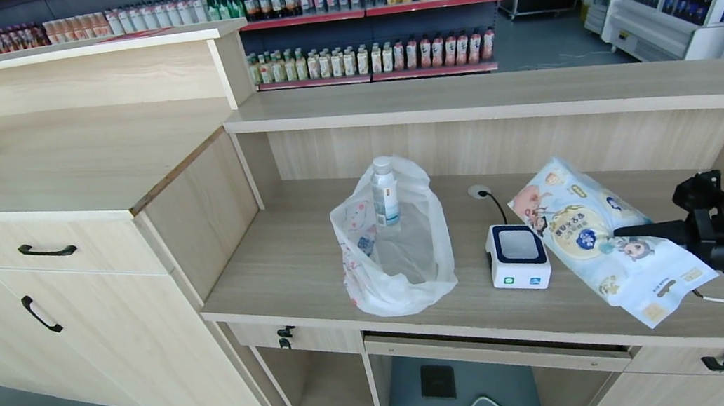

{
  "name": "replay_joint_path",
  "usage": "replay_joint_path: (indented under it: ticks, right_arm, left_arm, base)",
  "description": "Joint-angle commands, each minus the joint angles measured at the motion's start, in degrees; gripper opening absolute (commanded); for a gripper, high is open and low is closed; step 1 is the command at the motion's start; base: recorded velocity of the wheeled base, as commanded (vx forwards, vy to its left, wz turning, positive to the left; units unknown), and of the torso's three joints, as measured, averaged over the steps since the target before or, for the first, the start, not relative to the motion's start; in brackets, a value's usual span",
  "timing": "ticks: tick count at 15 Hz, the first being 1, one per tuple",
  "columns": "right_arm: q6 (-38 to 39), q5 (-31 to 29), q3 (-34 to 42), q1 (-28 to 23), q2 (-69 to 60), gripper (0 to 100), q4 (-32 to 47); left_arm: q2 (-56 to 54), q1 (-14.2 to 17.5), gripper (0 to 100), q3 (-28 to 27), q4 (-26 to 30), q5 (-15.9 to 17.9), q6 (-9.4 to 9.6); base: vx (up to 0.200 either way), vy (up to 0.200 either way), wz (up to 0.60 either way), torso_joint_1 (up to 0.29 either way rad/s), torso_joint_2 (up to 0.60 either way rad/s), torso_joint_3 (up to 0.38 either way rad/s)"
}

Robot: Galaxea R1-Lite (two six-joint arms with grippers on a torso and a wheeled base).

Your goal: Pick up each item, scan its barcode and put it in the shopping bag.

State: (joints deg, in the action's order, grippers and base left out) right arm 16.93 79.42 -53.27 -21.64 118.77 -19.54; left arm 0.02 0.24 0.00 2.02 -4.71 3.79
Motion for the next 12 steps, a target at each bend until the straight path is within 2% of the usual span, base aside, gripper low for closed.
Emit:
replay_joint_path:
  ticks: [1,8,12]
  right_arm:
    - [-0.15,0.03,-1.22,-0.25,1.11,0,-0.06]
    - [-0.32,0.03,-4.12,-0.95,3.66,0,-0.06]
    - [-0.76,0.30,-3.59,0.98,3.31,0,0.03]
  left_arm:
    - [-0.02,0.02,100,0.00,0.00,-0.04,-0.01]
    - [-0.02,0.02,100,0.00,0.00,-0.04,-0.01]
    - [-0.02,0.02,100,0.00,0.00,-0.04,-0.01]
  base:
    - [0.000,0.000,0.00,0.000,0.00,0.000]
    - [0.000,0.000,0.00,0.000,0.00,0.000]
    - [0.000,0.000,0.00,0.000,0.00,0.000]
